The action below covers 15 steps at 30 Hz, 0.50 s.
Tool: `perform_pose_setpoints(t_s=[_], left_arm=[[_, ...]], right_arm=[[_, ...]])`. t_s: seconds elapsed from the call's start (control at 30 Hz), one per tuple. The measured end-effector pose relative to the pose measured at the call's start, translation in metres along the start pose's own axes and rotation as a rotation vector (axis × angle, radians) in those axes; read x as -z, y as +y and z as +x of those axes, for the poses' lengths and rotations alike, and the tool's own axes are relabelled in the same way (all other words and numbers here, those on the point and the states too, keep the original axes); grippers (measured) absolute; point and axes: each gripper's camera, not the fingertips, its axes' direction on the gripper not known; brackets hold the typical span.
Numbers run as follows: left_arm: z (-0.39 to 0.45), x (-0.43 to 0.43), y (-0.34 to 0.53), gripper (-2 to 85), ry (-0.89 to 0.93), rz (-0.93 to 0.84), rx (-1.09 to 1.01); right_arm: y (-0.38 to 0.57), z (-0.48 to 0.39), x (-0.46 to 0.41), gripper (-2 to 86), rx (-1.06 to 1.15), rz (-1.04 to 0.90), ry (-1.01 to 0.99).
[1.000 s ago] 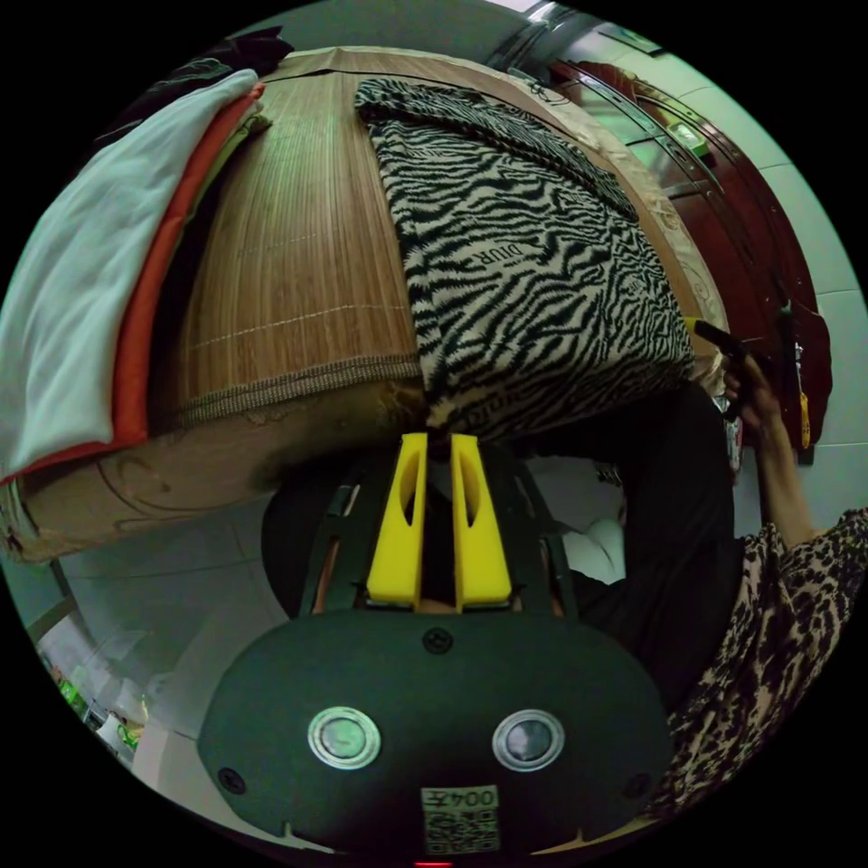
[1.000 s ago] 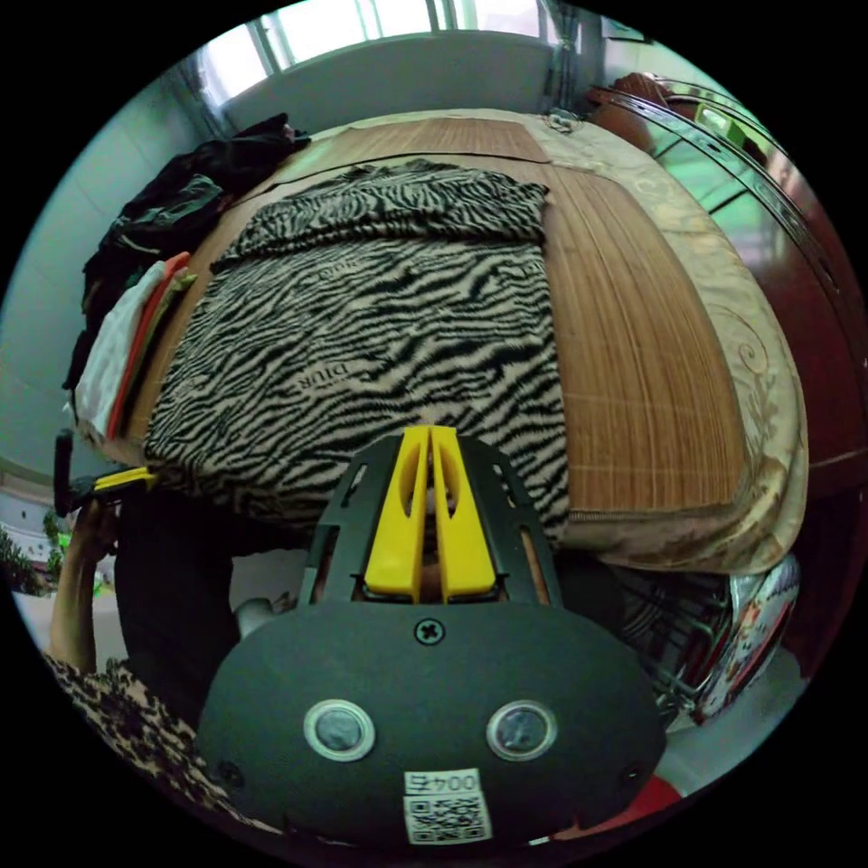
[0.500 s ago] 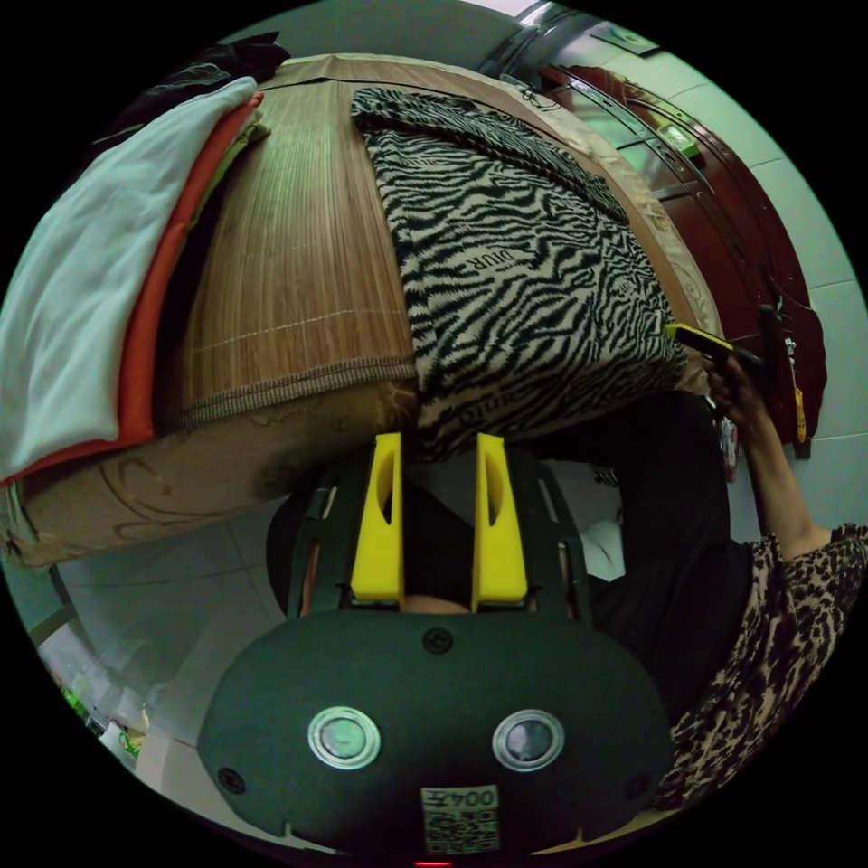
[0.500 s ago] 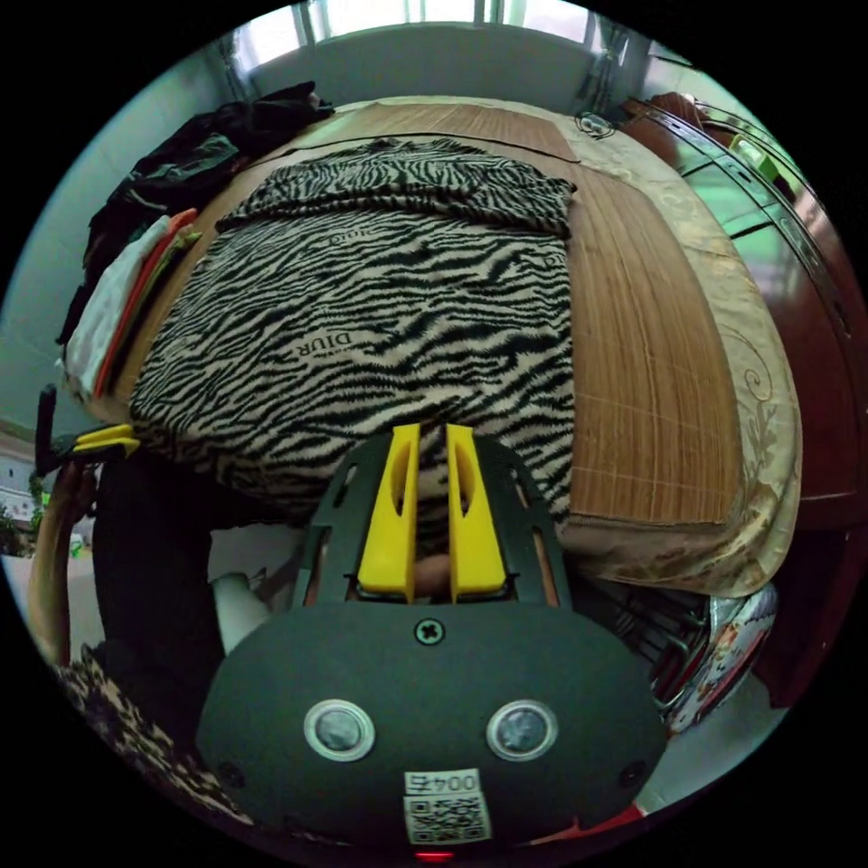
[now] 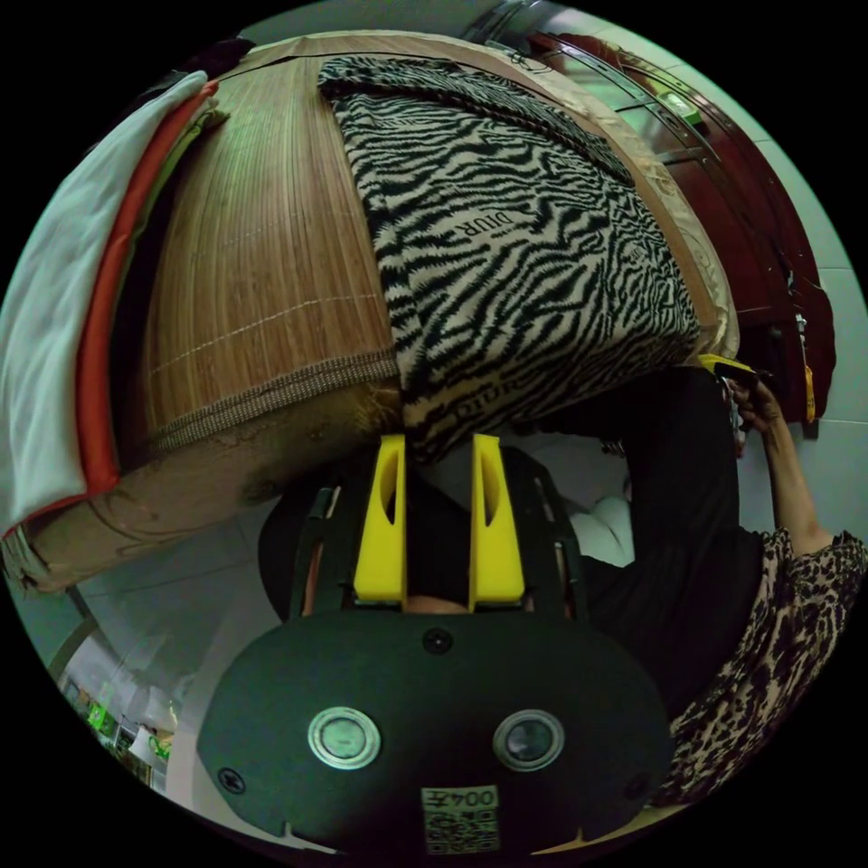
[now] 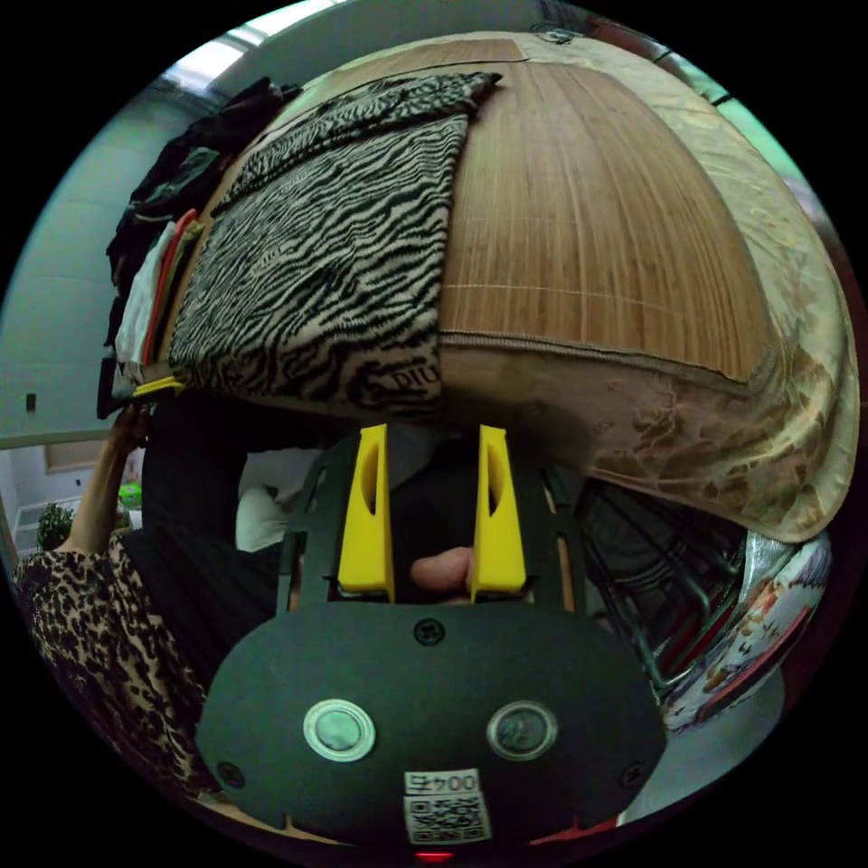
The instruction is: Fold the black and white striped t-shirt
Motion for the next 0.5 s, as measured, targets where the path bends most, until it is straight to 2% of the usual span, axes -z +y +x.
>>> perform_pose_setpoints(t_s=[0.27, 0.5], left_arm=[[-0.001, -0.005, -0.010, 9.5, -0.015, -0.025, 0.023], [-0.004, -0.012, -0.020, 9.3, -0.033, -0.067, 0.014]], right_arm=[[-0.061, 0.006, -0.047, 13.3, 0.018, -0.133, 0.036], [-0.079, 0.015, -0.072, 9.6, 0.060, -0.181, 0.076]])
